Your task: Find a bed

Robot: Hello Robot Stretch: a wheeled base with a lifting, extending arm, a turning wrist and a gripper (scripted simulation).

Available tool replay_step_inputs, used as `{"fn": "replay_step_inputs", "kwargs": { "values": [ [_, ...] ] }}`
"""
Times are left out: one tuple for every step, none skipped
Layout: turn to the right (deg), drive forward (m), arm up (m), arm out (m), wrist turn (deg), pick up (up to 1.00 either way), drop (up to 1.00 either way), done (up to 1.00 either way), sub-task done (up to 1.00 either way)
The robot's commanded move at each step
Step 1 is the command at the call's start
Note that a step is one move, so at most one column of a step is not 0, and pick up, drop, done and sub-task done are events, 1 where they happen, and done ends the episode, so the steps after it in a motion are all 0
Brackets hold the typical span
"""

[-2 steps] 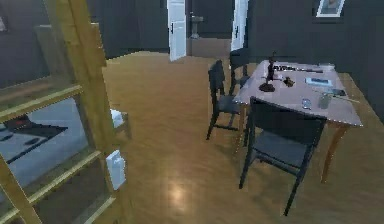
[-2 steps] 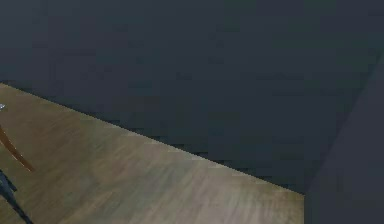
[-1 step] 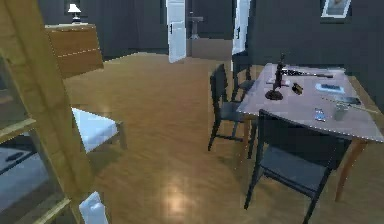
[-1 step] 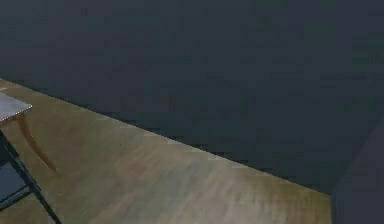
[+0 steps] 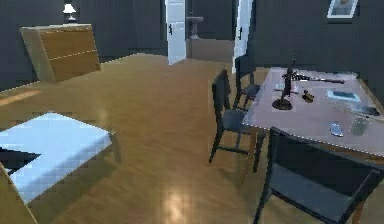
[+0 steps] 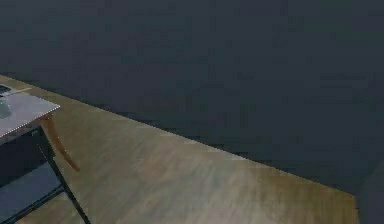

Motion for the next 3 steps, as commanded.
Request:
{"fn": "replay_step_inputs", "kwargs": {
  "values": [
    [45.0,0.0,0.0,0.0,0.0,0.0,0.0,0.0,0.0],
    [6.0,0.0,0.0,0.0,0.0,0.0,0.0,0.0,0.0],
    [0.0,0.3,0.0,0.0,0.0,0.0,0.0,0.0,0.0]
  ]
}}
